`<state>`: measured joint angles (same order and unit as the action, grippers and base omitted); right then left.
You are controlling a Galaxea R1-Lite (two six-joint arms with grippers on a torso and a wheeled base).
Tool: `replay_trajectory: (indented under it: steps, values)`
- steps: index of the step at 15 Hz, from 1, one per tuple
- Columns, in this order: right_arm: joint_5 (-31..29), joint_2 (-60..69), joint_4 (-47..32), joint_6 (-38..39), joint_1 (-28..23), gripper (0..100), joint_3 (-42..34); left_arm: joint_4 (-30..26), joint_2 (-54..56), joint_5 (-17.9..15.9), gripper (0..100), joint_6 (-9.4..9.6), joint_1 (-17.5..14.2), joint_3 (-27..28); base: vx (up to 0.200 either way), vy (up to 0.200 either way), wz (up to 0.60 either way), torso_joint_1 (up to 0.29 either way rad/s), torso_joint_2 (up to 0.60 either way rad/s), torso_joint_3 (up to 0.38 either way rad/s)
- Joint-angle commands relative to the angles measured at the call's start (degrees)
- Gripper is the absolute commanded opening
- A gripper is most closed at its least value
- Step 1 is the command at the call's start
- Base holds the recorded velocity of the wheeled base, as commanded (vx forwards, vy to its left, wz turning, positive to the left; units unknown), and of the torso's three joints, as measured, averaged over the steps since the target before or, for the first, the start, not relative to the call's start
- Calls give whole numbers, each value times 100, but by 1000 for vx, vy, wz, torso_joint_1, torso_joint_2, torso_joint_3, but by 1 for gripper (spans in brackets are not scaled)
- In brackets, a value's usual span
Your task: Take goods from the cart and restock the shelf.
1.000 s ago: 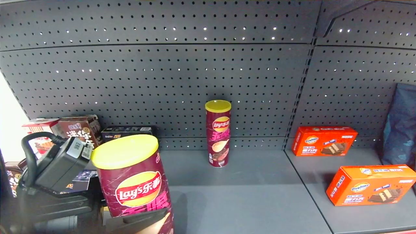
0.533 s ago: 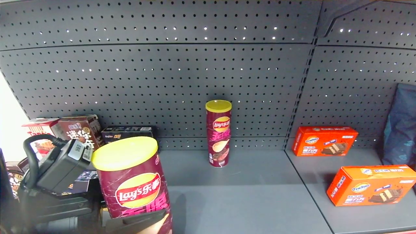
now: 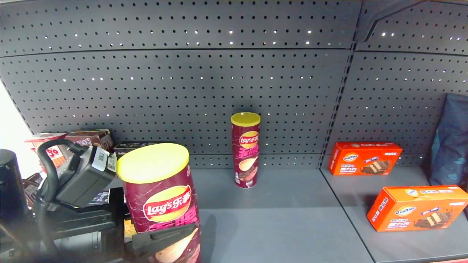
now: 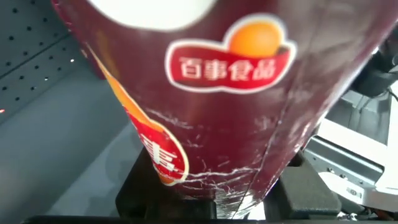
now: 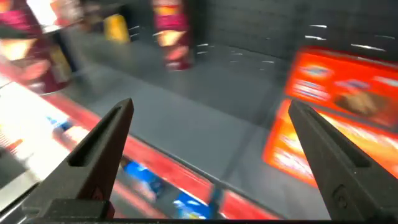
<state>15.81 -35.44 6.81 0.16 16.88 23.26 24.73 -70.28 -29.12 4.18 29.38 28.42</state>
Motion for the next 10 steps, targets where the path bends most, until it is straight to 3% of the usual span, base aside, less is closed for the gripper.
replay_trajectory:
  steps: [1, 6, 10]
  values:
    - [71, -1694, 382, -60, 500, 100, 610, 5, -47, 3, 0, -14, -55, 164, 0, 0, 0, 0, 0, 0]
    - [-52, -4639, 2940, -51, 623, 100, 1242, -21, -21, 3, 0, -75, -222, 235, 0, 0, 0, 0, 0, 0]
    - [229, -5658, 3353, -60, 799, 100, 2086, -13, -56, -76, 0, -146, -319, 296, 0, 0, 0, 0, 0, 0]
